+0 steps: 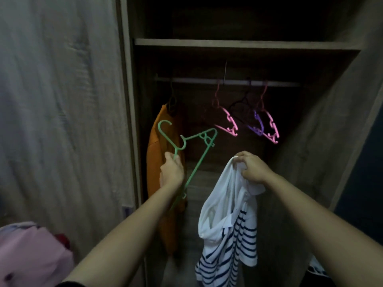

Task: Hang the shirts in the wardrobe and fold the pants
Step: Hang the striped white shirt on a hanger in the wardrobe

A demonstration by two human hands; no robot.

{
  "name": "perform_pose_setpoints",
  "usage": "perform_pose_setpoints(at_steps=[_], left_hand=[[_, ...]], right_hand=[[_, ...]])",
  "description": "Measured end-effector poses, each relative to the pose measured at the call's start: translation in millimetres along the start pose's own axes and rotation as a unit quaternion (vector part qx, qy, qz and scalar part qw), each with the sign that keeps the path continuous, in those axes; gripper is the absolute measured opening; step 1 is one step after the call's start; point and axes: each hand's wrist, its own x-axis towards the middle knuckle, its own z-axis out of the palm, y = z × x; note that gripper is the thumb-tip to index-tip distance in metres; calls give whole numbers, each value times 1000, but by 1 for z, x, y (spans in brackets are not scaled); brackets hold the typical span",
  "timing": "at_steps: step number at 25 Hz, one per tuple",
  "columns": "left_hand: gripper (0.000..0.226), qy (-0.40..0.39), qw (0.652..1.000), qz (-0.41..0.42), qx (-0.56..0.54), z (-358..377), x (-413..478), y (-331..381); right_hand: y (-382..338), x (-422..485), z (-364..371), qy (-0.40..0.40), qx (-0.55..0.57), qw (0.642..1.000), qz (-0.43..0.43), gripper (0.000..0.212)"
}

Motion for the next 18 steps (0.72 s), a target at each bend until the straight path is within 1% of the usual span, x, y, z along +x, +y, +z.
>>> perform_pose_setpoints(at_steps=[1, 3, 5, 7, 9, 11, 13, 15, 17, 18], left_hand=[[26, -13, 999, 30, -3, -15, -9, -16], [32, -58, 995, 80, -20, -45, -19, -46], [37, -86, 988, 127, -18, -79, -19, -74], [30, -100, 980, 172, -24, -106, -21, -94], [24, -120, 973, 196, -15, -125, -27, -109], [22, -139, 967, 214, 3, -136, -29, -120], [33, -153, 959, 240, 17, -135, -34, -119], [44, -137, 952, 266, 61, -115, -44, -108], [43, -71, 941, 309, 118, -88, -59, -92], [40, -41, 937, 327, 119, -78, -67, -83]], right_hand=[[-2, -6, 7, 0, 6, 1000, 8, 51], [-3, -17, 19, 6, 15, 999, 28, 51], [-8, -28, 26, 6, 20, 999, 42, 51], [-11, -34, 25, 1, 21, 999, 42, 50], [-15, -38, 19, 0, 21, 999, 35, 52], [-22, -42, 13, -10, 27, 999, 32, 58], [-40, -45, 8, -27, 27, 999, 14, 62], [-66, -45, 7, -26, 7, 999, -29, 64], [-90, -44, 3, -13, -4, 997, -73, 63], [-98, -43, -1, -10, 6, 996, -91, 59]])
